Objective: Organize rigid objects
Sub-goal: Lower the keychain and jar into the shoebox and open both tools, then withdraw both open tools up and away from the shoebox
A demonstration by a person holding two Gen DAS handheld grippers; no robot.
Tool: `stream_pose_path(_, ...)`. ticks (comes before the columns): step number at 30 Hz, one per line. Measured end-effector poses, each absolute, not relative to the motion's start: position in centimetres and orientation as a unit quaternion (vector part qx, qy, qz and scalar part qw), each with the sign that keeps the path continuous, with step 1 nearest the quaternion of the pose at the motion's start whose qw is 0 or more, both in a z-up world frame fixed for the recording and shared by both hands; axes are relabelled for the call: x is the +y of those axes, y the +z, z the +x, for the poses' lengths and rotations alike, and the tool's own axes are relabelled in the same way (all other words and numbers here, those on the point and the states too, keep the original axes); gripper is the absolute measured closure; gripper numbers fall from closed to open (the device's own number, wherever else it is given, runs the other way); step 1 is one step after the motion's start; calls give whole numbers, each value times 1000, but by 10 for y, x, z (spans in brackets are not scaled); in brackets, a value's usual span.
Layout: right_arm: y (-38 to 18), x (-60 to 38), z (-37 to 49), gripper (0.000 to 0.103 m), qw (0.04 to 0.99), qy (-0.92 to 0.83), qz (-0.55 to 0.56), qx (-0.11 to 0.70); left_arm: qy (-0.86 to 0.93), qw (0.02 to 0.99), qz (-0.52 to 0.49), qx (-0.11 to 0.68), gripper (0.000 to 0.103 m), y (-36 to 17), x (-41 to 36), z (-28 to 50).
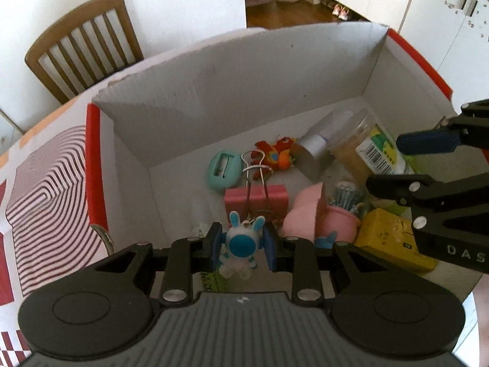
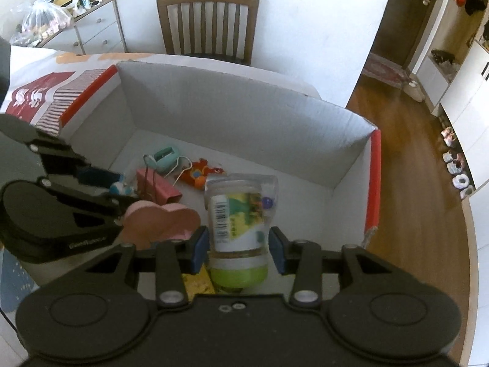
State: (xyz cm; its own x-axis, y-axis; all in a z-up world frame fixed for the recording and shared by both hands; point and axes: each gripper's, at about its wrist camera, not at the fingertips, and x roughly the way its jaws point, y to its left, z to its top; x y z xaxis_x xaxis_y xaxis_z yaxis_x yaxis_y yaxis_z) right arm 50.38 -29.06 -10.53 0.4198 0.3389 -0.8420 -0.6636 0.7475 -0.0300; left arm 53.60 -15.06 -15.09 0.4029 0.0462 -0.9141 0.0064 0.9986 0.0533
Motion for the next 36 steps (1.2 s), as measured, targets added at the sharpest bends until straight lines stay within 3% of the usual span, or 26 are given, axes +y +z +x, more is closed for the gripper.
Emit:
stream_pose_path(18,-88,-309,496,43,830,319,-122,441,14,842,-25,538,75,-129,-148,511)
stream_pose_path(36,-47,-329,445,34,854,331,-85,392,10,897,-62,437,75,-71,-138,445)
